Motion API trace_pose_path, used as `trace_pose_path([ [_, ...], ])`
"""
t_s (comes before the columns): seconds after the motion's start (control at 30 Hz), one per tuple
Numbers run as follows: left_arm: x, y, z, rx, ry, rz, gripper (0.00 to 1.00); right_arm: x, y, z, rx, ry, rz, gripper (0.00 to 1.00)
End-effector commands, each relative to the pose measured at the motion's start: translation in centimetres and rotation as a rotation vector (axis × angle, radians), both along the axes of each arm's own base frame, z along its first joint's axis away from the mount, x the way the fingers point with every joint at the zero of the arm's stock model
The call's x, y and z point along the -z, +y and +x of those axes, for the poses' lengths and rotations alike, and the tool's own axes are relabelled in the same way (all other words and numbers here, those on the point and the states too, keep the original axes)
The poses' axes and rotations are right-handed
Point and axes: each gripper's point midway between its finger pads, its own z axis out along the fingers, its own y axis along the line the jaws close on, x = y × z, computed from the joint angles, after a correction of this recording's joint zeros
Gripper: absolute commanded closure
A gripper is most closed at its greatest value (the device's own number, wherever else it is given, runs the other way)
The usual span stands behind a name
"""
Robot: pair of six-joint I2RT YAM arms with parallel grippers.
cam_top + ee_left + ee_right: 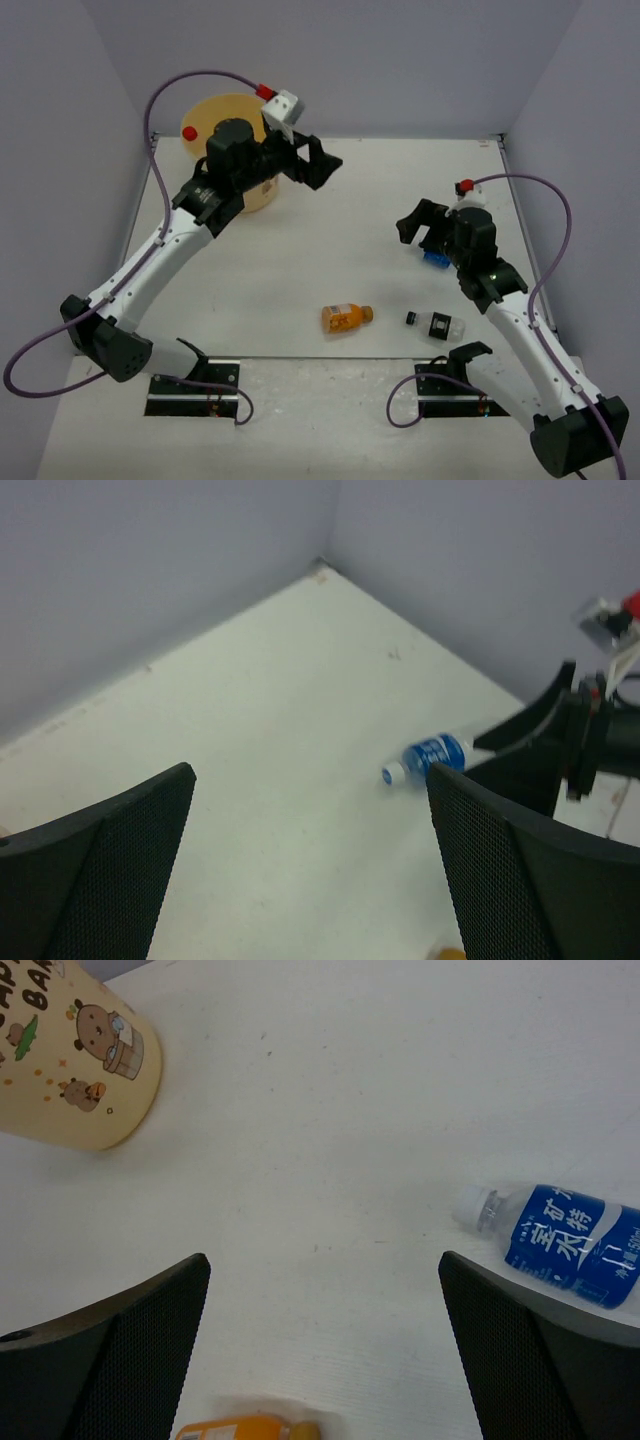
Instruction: Put the plastic bottles in the bin
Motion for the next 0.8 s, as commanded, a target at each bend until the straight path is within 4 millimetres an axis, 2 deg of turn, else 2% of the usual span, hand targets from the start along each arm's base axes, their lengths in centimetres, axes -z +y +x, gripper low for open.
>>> trace_pose_path([
  [0.0, 9.4, -3.5, -5.0, 0.177, 0.170, 0.123, 0.00, 0.0, -2.1, -0.5, 0.079, -0.005, -0.018, 0.01],
  [0.07, 13.6, -4.4, -7.6, 0.215, 0.284, 0.162, 0.00, 0.1, -2.4, -0.6, 0.077, -0.006, -0.037, 0.01],
  [0.17, 20.0, -5.4, -12.6, 0.329, 0.441, 0.227, 0.00, 0.7, -2.6, -0.9, 0.068, 0.013, -0.059, 0.01],
  [0.2, 21.2, -5.4, -13.3, 0.329, 0.468, 0.242, 0.00, 1.0, -2.6, -0.9, 0.065, 0.018, -0.062, 0.01],
  [0.23, 21.9, -5.5, -13.7, 0.327, 0.481, 0.247, 0.00, 1.2, -2.6, -0.9, 0.064, 0.022, -0.064, 0.01],
  [0.33, 24.8, -6.4, -16.5, 0.416, 0.551, 0.266, 0.00, 1.5, -2.8, -0.8, 0.068, 0.035, -0.078, 0.01],
  [0.57, 30.5, -7.5, -19.6, 0.460, 0.649, 0.407, 0.00, 1.7, -3.2, -0.7, 0.075, 0.032, -0.105, 0.01],
  [0.7, 33.7, -7.5, -20.1, 0.429, 0.709, 0.511, 0.00, 1.7, -3.5, -0.9, 0.087, 0.027, -0.118, 0.01],
  [0.77, 34.8, -7.4, -19.6, 0.373, 0.699, 0.562, 0.00, 1.7, -3.7, -0.9, 0.094, 0.026, -0.122, 0.01],
])
